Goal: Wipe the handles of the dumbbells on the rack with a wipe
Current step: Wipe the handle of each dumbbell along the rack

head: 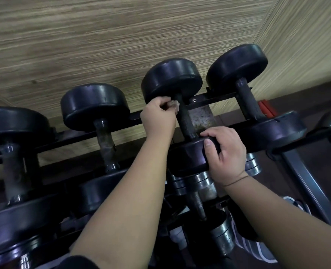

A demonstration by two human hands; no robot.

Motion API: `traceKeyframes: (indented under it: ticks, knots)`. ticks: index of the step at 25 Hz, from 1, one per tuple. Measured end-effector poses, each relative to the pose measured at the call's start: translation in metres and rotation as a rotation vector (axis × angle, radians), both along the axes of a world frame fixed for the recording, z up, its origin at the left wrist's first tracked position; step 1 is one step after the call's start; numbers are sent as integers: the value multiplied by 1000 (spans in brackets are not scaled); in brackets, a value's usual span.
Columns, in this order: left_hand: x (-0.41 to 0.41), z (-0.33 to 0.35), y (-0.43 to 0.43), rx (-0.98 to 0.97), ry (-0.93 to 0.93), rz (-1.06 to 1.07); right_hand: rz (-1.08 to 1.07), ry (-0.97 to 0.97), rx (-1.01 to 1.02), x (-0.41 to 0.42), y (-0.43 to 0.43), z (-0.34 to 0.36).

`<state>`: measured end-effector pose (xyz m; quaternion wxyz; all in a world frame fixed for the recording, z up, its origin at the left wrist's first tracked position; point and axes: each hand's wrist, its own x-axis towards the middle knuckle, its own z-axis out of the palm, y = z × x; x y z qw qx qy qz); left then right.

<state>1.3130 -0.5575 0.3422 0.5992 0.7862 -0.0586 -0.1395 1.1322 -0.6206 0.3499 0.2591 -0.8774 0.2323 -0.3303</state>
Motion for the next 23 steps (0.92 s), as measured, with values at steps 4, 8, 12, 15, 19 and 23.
traceKeyframes:
  ticks: [4,8,12,15,19,23]
  knots:
    - [-1,-9,3,-18,97,35,-4,-23,-3,0,1,-1]
    - [-25,-12,17,-64,302,-17,10,-43,-6,0,-1,-3]
    - [-33,-12,24,11,280,-76,11,-75,-16,-1,-1,-6]
    - [-14,-1,5,-35,158,43,17,-90,-6,-1,-2,-7]
    - [-2,-2,-7,-111,156,150,23,-89,-11,-2,-3,-8]
    - [-26,-10,18,-5,279,-44,31,-98,-27,-1,-4,-10]
